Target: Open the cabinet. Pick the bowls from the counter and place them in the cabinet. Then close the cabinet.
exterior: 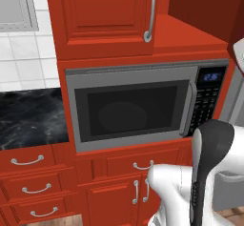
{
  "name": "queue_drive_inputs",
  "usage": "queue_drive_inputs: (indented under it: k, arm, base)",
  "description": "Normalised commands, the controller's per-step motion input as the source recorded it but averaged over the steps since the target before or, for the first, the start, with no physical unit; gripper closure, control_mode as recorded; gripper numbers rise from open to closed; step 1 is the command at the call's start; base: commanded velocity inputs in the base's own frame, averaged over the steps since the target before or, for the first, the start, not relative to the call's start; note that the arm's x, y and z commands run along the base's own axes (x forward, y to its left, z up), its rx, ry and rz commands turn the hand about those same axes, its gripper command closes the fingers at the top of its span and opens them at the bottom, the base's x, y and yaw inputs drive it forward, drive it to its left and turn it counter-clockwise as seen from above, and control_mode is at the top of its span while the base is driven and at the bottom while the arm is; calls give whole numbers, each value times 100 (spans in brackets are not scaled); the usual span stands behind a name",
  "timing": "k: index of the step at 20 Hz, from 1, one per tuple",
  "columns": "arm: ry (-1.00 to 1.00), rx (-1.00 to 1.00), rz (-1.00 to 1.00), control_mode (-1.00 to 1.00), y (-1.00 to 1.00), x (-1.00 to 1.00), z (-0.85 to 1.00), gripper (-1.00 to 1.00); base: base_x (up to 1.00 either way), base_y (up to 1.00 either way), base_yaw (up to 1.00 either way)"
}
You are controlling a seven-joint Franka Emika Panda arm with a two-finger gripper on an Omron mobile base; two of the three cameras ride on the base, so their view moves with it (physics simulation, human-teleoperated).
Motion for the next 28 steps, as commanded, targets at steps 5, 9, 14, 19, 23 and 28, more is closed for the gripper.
queue_drive_inputs:
  k: [5,9,14,19,23,28]
  arm:
    - [12,-10,-34,-100,9,72,-5,-100]
    - [22,-7,-41,-100,-25,63,-15,-100]
    - [9,-5,-32,-100,-13,64,-17,-100]
    - [3,0,-22,-100,-27,49,-15,-100]
    - [0,0,-15,-100,-47,38,-12,-100]
    - [1,0,-12,-100,-30,51,-11,-100]
  base:
    - [0,0,0]
    - [0,0,0]
    - [0,0,0]
    - [0,0,0]
    - [0,0,0]
    - [0,0,0]
